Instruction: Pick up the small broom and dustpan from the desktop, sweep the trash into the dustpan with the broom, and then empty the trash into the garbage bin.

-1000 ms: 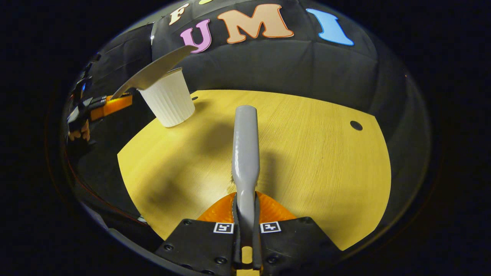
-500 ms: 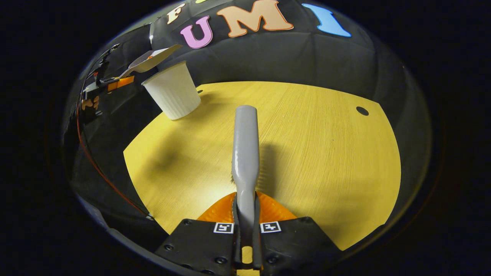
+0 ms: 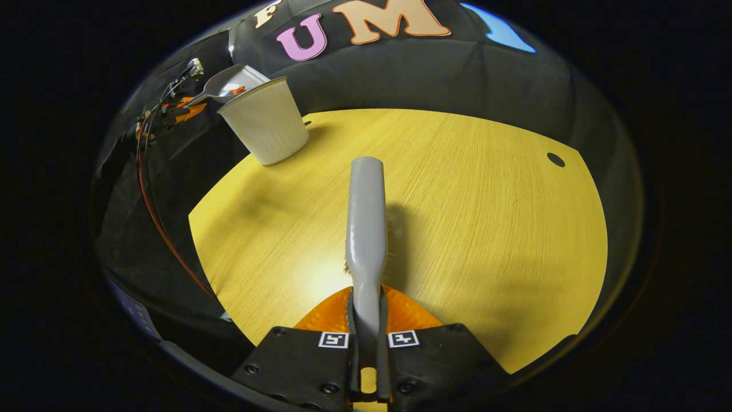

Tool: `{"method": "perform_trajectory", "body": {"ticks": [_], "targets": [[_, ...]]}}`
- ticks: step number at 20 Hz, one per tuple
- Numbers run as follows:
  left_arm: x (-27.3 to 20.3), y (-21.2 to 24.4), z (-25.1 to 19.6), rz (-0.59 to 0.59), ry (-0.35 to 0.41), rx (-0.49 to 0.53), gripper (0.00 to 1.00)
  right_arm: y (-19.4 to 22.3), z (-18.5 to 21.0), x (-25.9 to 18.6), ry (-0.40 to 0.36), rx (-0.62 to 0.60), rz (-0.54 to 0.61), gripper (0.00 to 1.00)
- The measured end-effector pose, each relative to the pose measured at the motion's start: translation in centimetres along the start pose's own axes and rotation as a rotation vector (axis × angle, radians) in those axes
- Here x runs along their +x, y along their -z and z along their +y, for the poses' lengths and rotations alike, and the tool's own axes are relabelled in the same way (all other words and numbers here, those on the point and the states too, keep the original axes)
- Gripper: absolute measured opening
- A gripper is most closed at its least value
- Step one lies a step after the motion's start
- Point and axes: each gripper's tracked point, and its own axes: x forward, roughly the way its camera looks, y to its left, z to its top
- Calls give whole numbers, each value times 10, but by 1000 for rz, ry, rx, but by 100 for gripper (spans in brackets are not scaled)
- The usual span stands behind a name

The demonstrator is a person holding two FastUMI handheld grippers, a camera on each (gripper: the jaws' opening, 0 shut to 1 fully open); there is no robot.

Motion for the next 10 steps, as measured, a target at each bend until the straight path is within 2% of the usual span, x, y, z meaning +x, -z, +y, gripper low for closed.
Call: {"method": "perform_trajectory", "body": {"ticks": [3,4,7,10], "targets": [[10,-4,21,10,-46,230,22,-1,1,-1,-6,-6,4,10],[11,-7,31,4,-65,306,25,0,0,-1,-7,-9,4,10],[10,-16,51,-13,-144,573,24,0,0,0,-8,-14,8,10],[9,-16,51,-26,-137,681,24,0,-1,-1,-1,-25,12,10]]}}
